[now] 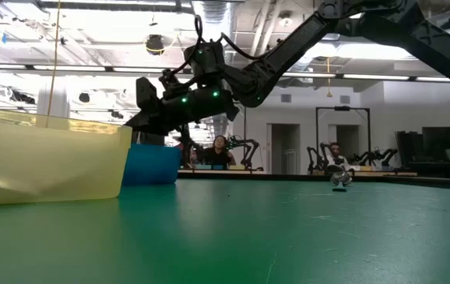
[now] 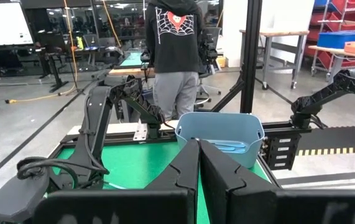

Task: Sort silverware by color (type)
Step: Put the blue spoon into the blue bin

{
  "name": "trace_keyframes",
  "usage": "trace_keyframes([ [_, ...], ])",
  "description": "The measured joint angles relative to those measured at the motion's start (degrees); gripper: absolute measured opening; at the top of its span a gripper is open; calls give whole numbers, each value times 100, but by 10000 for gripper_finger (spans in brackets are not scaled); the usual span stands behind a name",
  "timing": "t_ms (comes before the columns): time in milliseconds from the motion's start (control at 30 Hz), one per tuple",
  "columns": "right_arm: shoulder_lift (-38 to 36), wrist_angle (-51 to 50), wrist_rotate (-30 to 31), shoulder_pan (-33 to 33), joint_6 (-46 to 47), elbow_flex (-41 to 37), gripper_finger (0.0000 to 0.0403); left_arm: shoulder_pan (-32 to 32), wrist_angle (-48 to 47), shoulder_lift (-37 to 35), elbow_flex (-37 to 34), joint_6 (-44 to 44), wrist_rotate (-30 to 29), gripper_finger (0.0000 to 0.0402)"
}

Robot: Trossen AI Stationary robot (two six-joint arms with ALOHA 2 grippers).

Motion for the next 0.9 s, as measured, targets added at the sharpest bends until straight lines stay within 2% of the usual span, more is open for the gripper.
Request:
trace_keyframes([
  [200, -153, -276, -214, -16, -99, -15, 57, 0, 0, 0, 0, -75, 0, 0],
  [333, -816, -879, -457, -67, -546, -2, 57, 2, 0, 0, 0, -176, 0, 0],
  [600, -2645, -3944, -311, -239, -1287, 7, 56, 2, 0, 4, 0, -310, 2, 0],
  [767, -3678, -6240, 456, -367, -1565, 11, 56, 2, 0, 4, 0, -451, 2, 0],
  [900, -4358, -7753, 952, -552, -1158, 9, 56, 2, -13, 4, 0, -540, 2, 0],
])
